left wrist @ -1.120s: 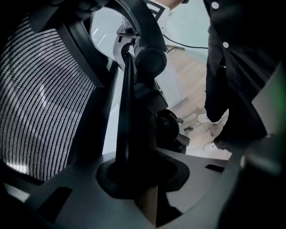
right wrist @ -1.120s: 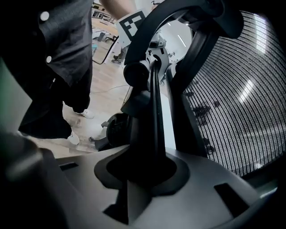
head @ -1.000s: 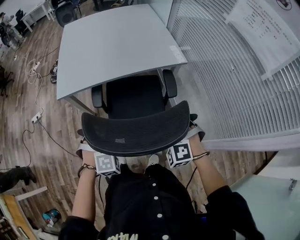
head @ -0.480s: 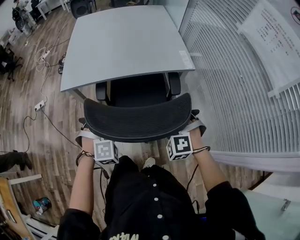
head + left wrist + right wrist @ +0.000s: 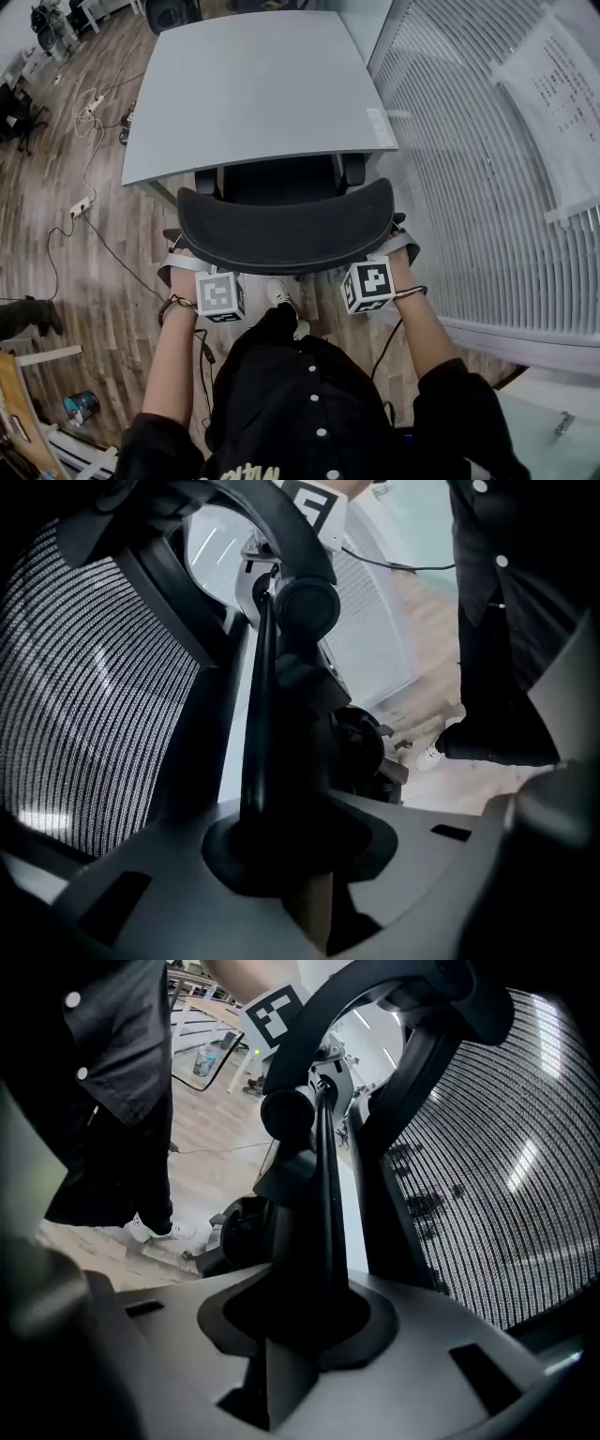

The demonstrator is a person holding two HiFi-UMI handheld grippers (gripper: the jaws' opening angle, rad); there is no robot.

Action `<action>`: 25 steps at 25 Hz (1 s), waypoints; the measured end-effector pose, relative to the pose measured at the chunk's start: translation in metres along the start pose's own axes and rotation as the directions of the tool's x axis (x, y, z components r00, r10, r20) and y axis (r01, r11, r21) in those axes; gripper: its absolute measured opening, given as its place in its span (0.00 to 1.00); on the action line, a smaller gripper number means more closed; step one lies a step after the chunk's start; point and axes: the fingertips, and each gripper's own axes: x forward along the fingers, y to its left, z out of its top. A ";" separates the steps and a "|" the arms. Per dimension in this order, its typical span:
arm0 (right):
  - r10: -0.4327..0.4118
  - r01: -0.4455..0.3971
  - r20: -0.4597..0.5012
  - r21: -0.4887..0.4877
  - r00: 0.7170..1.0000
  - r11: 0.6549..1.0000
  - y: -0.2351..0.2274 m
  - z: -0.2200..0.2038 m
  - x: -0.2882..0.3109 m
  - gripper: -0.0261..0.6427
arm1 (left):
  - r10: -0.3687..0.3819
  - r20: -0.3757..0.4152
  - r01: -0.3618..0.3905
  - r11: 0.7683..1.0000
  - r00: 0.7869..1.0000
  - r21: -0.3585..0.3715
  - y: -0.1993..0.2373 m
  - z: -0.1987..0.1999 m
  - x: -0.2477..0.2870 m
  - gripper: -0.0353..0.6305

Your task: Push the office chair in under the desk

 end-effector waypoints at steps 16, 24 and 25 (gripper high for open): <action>-0.003 0.004 0.026 -0.032 1.000 0.999 -0.053 -0.017 0.047 0.22 | 0.013 -0.034 -0.014 1.000 0.999 -0.024 0.045 -0.022 0.043 0.20; 0.001 0.001 0.039 -0.040 0.999 0.999 -0.083 -0.023 0.076 0.22 | 0.026 -0.054 -0.028 0.999 0.998 -0.032 0.070 -0.037 0.067 0.20; 0.001 0.001 0.040 -0.040 0.999 0.999 -0.087 -0.023 0.080 0.22 | 0.026 -0.055 -0.028 0.999 0.998 -0.034 0.074 -0.040 0.070 0.20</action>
